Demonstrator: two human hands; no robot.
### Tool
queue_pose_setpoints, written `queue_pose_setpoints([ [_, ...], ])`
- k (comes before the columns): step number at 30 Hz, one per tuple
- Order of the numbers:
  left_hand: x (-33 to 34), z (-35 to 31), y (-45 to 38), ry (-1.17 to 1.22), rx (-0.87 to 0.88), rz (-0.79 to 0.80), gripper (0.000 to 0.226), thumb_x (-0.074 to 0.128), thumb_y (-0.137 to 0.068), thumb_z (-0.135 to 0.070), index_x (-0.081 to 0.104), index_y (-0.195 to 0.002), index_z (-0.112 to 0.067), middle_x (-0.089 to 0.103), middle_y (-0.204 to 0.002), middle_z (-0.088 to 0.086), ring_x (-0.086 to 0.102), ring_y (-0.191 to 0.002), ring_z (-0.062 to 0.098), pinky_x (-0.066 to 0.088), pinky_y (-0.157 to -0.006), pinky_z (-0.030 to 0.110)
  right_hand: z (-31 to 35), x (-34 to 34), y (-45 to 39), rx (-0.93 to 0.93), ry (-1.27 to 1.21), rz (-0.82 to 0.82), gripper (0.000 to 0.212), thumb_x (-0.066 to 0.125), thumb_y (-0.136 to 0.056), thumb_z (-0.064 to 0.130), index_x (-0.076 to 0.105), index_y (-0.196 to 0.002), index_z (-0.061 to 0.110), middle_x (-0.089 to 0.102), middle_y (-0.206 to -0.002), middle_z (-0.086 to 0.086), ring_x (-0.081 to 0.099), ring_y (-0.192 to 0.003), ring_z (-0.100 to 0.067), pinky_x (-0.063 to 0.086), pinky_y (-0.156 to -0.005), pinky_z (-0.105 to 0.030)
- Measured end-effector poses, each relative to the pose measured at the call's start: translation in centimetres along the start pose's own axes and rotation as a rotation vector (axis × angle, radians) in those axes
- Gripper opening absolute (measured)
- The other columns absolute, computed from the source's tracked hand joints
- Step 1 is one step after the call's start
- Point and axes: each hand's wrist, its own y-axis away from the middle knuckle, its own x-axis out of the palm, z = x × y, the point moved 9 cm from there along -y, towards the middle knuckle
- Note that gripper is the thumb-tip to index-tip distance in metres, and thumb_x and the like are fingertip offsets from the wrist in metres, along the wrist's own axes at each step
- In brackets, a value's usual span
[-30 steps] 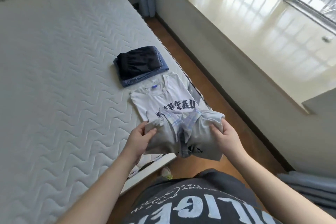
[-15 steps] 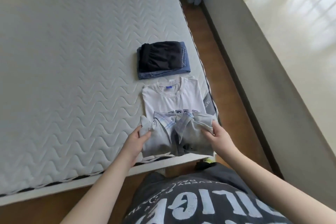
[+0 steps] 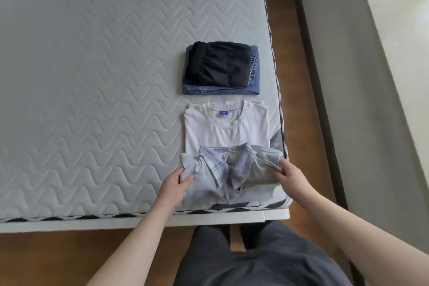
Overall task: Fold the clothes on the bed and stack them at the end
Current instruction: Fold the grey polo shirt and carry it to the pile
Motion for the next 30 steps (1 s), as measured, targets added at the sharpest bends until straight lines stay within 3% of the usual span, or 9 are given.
queue_pose_setpoints([
  [3,-0.9,-1.2,-3.1,-0.025,0.020,-0.025,0.034,0.064,-0.095,-0.021,0.057,-0.124,-0.037,0.067,-0.091,-0.034,0.062,-0.087,-0.016,0.048,-0.076,0.008,0.7,-0.7,-2.7,-0.004,0.013,-0.016,0.032,0.058,-0.095,0.016,0.063,-0.094,0.048,0.069,-0.088,0.005,0.060,-0.080,-0.007,0.048,-0.072,-0.021],
  [6,-1.7,-2.9,-6.6,-0.013,0.027,-0.039,0.028,0.065,-0.094,-0.015,0.064,-0.118,-0.031,0.073,-0.103,-0.014,0.068,-0.096,0.004,0.054,-0.087,0.025,1.4,-1.1,-5.5,0.006,-0.040,-0.007,0.032,0.057,-0.096,0.013,0.066,-0.115,0.036,0.072,-0.104,0.004,0.065,-0.099,-0.016,0.052,-0.091,-0.032],
  [10,-1.5,-4.4,-10.9,-0.004,0.041,-0.029,0.026,0.063,-0.093,-0.003,0.070,-0.104,-0.026,0.073,-0.095,0.002,0.064,-0.089,0.019,0.049,-0.083,0.034,1.7,-1.8,-9.7,0.014,-0.192,-0.038,0.048,0.055,-0.092,-0.007,0.070,-0.111,0.034,0.072,-0.099,0.024,0.065,-0.098,0.005,0.049,-0.084,-0.010],
  [14,-1.4,-5.0,-15.5,-0.044,0.047,-0.024,0.025,0.061,-0.093,-0.001,0.070,-0.099,-0.023,0.068,-0.085,0.003,0.054,-0.078,0.017,0.040,-0.070,0.030,0.3,-1.3,-13.3,0.091,-0.423,-0.030,0.057,0.047,-0.087,-0.020,0.075,-0.097,0.028,0.075,-0.102,0.010,0.068,-0.096,-0.001,0.052,-0.083,-0.013],
  [20,-0.3,-2.2,-20.9,0.011,-0.102,0.009,0.039,0.059,-0.093,0.003,0.060,-0.131,-0.005,0.068,-0.102,0.004,0.060,-0.090,0.019,0.046,-0.075,0.028,-2.7,0.2,-17.8,0.217,-0.495,-0.012,0.044,0.048,-0.091,-0.014,0.071,-0.113,0.016,0.074,-0.096,0.001,0.066,-0.088,-0.014,0.052,-0.080,-0.024],
  [22,0.2,-0.5,-22.4,0.060,-0.187,-0.006,0.041,0.058,-0.093,0.003,0.056,-0.133,-0.004,0.067,-0.112,0.010,0.062,-0.104,0.027,0.049,-0.088,0.034,-4.0,0.9,-19.1,0.290,-0.516,-0.012,0.038,0.049,-0.092,-0.011,0.068,-0.118,0.010,0.072,-0.095,-0.004,0.065,-0.083,-0.017,0.052,-0.072,-0.024],
  [25,1.0,1.2,-24.1,0.158,-0.336,-0.029,0.021,0.061,-0.092,-0.011,0.067,-0.113,-0.009,0.069,-0.106,0.015,0.062,-0.106,0.031,0.045,-0.086,0.034,-5.5,1.9,-20.7,0.396,-0.536,-0.015,0.020,0.059,-0.093,0.005,0.069,-0.111,0.009,0.074,-0.092,-0.010,0.069,-0.077,-0.017,0.054,-0.066,-0.028],
  [26,1.3,1.5,-24.7,0.167,-0.380,-0.023,0.031,0.065,-0.091,-0.024,0.067,-0.117,-0.008,0.069,-0.111,0.016,0.062,-0.109,0.031,0.044,-0.090,0.033,-6.0,2.0,-21.2,0.433,-0.535,-0.014,0.022,0.067,-0.092,0.021,0.069,-0.110,0.009,0.075,-0.091,-0.009,0.070,-0.080,-0.018,0.055,-0.069,-0.031],
  [30,1.3,2.0,-26.9,0.121,-0.546,-0.009,0.095,0.063,-0.078,-0.072,0.040,-0.148,-0.012,0.043,-0.150,0.013,0.041,-0.138,0.030,0.030,-0.116,0.045,-7.1,2.0,-23.3,0.541,-0.498,0.011,0.099,0.076,-0.050,0.078,0.065,-0.122,0.011,0.067,-0.119,-0.012,0.062,-0.115,-0.030,0.046,-0.104,-0.047],
])
